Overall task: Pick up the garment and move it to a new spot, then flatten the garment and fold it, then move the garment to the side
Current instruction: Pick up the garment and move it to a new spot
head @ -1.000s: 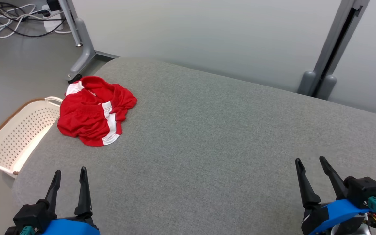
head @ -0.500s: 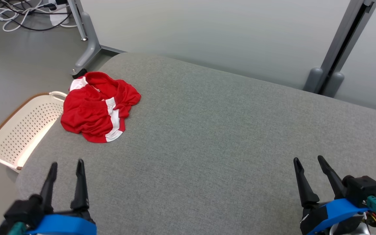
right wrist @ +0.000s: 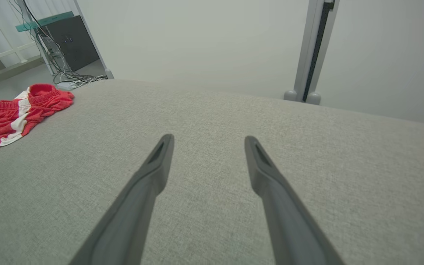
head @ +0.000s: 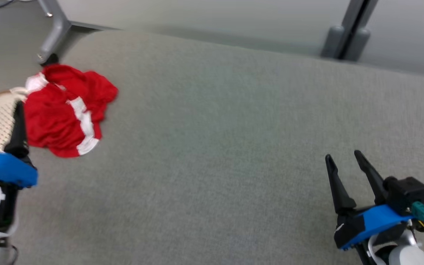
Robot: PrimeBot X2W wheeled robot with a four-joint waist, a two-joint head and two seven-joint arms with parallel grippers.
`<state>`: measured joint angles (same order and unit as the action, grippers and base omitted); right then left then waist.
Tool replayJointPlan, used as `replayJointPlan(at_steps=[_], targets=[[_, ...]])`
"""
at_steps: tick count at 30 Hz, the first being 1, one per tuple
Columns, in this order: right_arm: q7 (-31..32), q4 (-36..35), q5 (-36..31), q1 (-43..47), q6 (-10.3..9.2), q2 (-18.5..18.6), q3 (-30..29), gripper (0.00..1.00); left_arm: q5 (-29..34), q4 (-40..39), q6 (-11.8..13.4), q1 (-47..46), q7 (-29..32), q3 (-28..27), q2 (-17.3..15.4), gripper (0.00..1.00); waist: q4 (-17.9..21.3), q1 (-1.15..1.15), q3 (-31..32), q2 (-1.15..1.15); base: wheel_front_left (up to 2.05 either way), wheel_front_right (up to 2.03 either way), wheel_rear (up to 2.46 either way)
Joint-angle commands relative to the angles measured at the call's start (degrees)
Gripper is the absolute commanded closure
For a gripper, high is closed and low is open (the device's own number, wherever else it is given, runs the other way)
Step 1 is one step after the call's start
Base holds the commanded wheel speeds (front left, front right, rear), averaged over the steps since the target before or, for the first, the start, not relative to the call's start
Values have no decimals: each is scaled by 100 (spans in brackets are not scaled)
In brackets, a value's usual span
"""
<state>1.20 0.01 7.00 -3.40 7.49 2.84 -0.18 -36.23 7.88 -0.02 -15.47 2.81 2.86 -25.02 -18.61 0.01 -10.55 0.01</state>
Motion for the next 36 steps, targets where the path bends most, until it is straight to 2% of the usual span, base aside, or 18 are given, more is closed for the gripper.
replayJointPlan(at_steps=[1,6,10,16,20,25,31,32,33,36], targets=[[100,-120,-76,-156,2,63,82,0,-189,375,11,-476,308,-144,-146,0,148,-1,-221,-1,0,0,0],[308,-396,-141,-393,1,234,325,0,-369,1109,119,-1011,1009,-349,-618,0,641,-1,-762,-1,0,0,0],[461,-678,-180,-474,2,357,387,0,-420,1454,255,-1240,1399,-415,-866,0,868,-1,-1095,-1,0,0,0],[739,-1344,-194,-558,2,519,432,0,-407,2331,149,-1829,1614,-453,-1243,0,1261,-1,-1730,-1,0,0,0],[875,-1701,-193,-505,1,573,376,0,-389,2653,-70,-2150,1547,-296,-1203,0,1411,-1,-2055,-1,0,0,0],[916,-1926,-202,-448,1,551,318,0,-477,3150,-228,-2488,1673,-161,-1041,0,1522,-1,-2293,-1,0,0,0],[837,-1859,-153,-453,1,452,355,0,-796,4004,-231,-2491,2563,-49,-702,0,1604,-1,-2321,-1,0,0,0],[811,-1836,-137,-462,1,427,349,0,-821,4033,-253,-2517,2530,-73,-703,70,1607,-1,-2302,-1,0,0,0],[798,-1804,-140,-468,1,409,350,0,-865,4063,-286,-2541,2572,-74,-699,100,1607,-1,-2271,-1,0,0,0],[725,-1702,-102,-483,1,382,342,0,-844,4014,-388,-2676,2344,-91,-778,100,1588,-1,-2125,-1,0,0,0]])
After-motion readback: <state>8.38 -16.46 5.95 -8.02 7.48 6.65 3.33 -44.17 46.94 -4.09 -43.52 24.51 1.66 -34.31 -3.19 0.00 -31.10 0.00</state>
